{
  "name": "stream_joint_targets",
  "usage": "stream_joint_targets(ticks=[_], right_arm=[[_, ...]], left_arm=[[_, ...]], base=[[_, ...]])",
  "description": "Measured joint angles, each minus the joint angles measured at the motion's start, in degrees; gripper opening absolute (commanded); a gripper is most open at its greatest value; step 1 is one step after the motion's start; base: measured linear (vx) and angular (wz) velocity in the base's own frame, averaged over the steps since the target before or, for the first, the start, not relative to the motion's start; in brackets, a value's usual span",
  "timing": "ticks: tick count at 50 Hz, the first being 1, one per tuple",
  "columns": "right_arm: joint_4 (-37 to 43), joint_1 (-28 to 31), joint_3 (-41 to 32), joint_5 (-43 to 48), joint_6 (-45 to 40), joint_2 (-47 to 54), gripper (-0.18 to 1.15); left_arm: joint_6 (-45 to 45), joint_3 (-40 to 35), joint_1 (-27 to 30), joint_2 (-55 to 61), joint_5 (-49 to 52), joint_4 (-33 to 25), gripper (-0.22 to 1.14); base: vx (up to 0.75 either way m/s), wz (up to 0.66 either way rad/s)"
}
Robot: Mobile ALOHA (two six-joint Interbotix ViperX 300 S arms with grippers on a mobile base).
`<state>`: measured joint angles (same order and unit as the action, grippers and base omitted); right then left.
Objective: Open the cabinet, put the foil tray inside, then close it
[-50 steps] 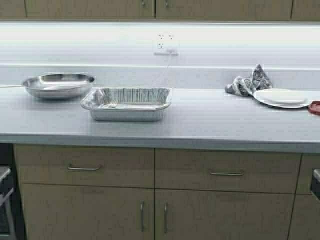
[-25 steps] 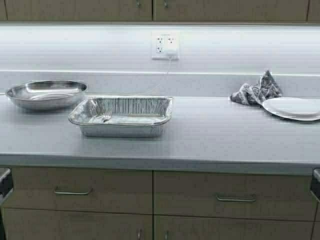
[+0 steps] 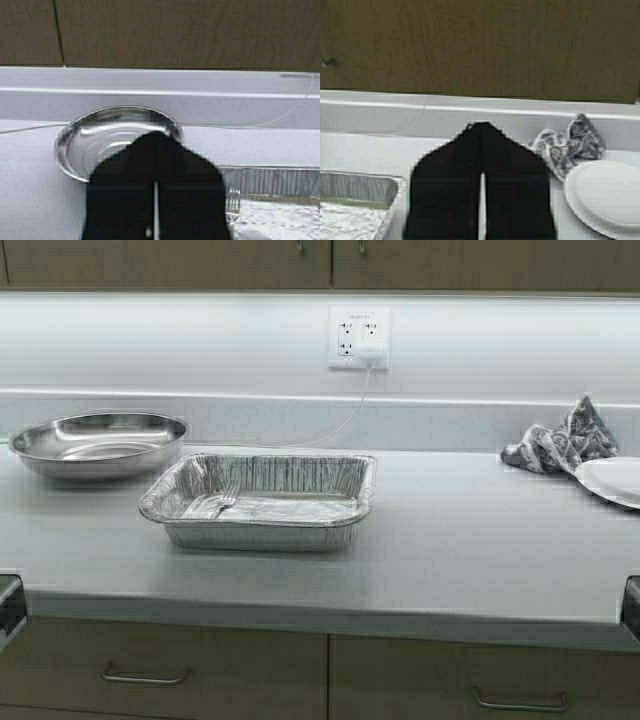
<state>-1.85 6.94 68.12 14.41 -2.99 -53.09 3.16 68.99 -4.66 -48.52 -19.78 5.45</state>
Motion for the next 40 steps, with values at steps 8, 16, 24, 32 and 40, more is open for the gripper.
stream_joint_targets(ticks=[8,16,24,32,40], right_arm=[[-0.18,12.13,0.18,1.49,0.0,2.02,1.0],[2.02,22.76,-1.85,8.96,0.09,7.73,1.03],[3.69,26.1,-8.35,13.89,1.32,19.51,1.03],[9.05,29.36,-16.44,18.19,8.26,31.29,1.03],[23.38,34.28,-25.14,24.61,23.64,40.61,1.02]], left_arm=[[0.62,0.0,-13.71,-1.23,0.44,3.69,1.04],[0.7,0.0,-22.76,2.81,-2.55,2.2,1.01],[-0.09,-1.67,-23.82,11.87,-9.76,-1.58,1.01],[-3.08,-7.29,-26.63,22.5,-16.96,-7.65,1.01],[-8.7,-15.12,-31.82,33.05,-21.18,-15.91,1.01]], base=[[0.19,0.01],[0.14,-0.01],[0.08,-0.02],[0.02,-0.01],[0.0,0.0]])
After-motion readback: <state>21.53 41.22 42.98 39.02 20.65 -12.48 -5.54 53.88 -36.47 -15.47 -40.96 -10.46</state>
